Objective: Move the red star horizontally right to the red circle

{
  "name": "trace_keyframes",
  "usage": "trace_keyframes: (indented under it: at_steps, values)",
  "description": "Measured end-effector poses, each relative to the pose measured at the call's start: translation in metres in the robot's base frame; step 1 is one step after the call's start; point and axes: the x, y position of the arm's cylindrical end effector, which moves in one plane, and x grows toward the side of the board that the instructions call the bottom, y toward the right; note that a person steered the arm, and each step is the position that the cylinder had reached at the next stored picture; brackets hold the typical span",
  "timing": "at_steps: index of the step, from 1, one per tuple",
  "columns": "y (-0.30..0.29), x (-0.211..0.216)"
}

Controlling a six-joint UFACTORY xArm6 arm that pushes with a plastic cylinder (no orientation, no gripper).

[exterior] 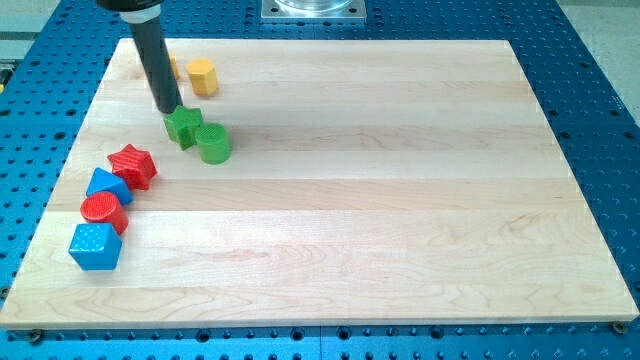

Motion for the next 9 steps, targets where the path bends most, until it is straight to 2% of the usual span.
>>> trace_keyframes:
  at_steps: [1, 2, 3, 4, 6, 7, 8, 9]
  values:
    - [0.055, 0.032]
    - [0.103, 0.033]
    - [0.050, -0.004]
    - [-0.007, 0.029]
    - [-0.015, 0.063]
    - [-0.015, 0.117]
    - [-0.012, 0.094]
    - [-0.051, 0.097]
